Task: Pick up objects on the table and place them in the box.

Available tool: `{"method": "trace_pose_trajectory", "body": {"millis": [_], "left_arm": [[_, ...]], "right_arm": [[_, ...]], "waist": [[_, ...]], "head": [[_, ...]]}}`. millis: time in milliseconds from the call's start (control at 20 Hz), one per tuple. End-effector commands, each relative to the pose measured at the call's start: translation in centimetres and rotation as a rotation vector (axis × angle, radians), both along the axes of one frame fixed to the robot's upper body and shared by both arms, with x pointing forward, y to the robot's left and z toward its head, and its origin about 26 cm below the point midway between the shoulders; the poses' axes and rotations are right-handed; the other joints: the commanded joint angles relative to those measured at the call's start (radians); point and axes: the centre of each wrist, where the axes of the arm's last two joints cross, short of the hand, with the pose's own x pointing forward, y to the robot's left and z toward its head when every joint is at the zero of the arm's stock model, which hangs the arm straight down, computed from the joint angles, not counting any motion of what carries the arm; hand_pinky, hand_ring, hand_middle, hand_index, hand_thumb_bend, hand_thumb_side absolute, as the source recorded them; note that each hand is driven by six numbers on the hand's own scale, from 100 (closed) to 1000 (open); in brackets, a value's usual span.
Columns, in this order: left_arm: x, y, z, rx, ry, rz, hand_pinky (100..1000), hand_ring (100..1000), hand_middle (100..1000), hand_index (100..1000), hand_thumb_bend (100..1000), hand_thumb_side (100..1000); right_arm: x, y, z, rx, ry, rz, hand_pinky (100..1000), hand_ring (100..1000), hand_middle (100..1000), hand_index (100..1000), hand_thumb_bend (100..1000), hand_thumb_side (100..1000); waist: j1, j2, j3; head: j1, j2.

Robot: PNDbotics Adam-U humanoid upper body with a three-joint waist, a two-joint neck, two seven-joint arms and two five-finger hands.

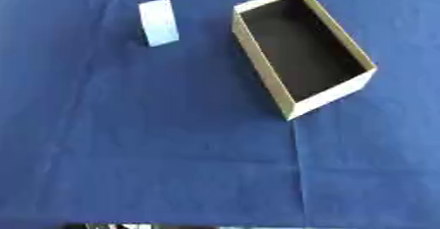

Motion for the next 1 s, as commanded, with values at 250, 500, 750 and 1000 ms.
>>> {"method": "trace_pose_trajectory", "body": {"millis": [250,500,750,1000], "left_arm": [[4.6,-1.7,0.3,0.304,0.175,0.06,747,823,786,882,551,911],[6.4,-2.9,-0.5,0.462,0.254,0.076,776,871,828,935,720,896],[7.4,-3.9,-1.1,0.621,0.36,0.108,800,919,873,966,816,884],[8.0,-4.2,-1.8,0.69,0.481,0.112,817,942,896,978,831,867]], "right_arm": [[-0.1,0.3,1.0,-0.036,-0.014,0.024,685,772,699,820,100,940],[0.0,0.5,1.2,-0.042,-0.009,0.04,685,773,699,820,100,941],[0.1,0.6,1.3,-0.048,-0.008,0.05,685,773,699,820,100,941],[0.1,0.6,1.4,-0.051,-0.009,0.053,686,773,698,820,100,941]], "waist": [[-0.01,-0.042,-0.004],[-0.009,-0.042,-0.006],[-0.007,-0.04,-0.015],[-0.005,-0.039,-0.021]], "head": [[0.007,-0.035],[-0.016,-0.062],[-0.037,-0.074],[-0.037,-0.078]]}}
